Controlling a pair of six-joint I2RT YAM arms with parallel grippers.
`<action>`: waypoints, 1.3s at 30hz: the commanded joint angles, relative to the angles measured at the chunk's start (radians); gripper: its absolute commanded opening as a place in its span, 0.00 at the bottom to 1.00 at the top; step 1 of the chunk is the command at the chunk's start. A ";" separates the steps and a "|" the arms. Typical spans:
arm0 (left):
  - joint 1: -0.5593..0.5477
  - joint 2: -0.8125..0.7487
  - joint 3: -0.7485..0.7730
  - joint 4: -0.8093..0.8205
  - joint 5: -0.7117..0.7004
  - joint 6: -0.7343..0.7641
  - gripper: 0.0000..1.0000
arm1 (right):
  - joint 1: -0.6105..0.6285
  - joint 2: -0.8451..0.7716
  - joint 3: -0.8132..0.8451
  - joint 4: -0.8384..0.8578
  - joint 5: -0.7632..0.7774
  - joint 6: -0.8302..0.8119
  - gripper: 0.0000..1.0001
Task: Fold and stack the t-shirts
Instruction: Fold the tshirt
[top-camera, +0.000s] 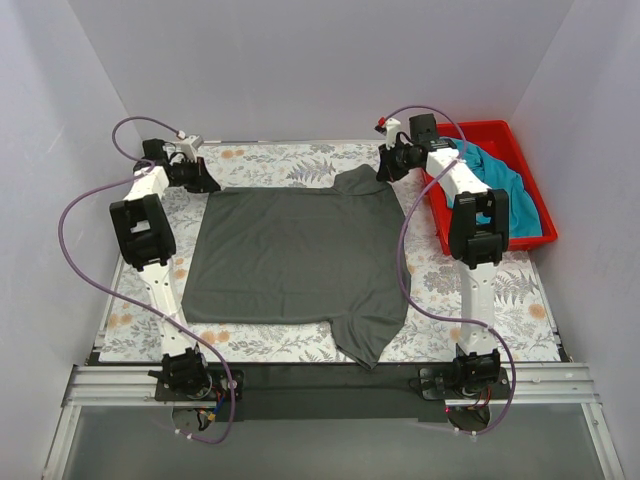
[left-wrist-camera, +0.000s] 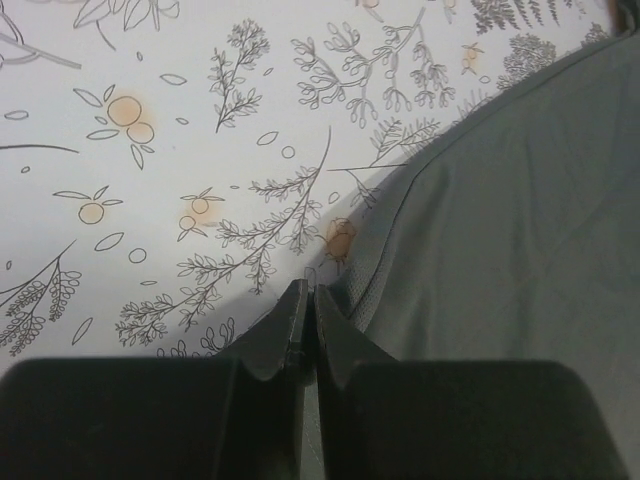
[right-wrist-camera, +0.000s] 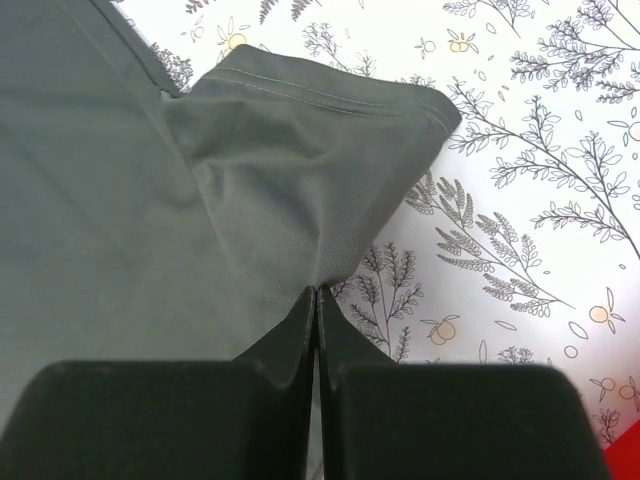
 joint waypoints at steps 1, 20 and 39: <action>0.012 -0.150 -0.033 0.040 0.038 0.068 0.00 | -0.002 -0.073 -0.034 0.021 -0.035 -0.021 0.01; 0.072 -0.351 -0.309 0.094 0.119 0.284 0.00 | -0.002 -0.292 -0.274 0.001 -0.070 -0.093 0.01; 0.100 -0.482 -0.496 0.025 0.098 0.508 0.00 | 0.011 -0.423 -0.488 -0.021 -0.091 -0.105 0.01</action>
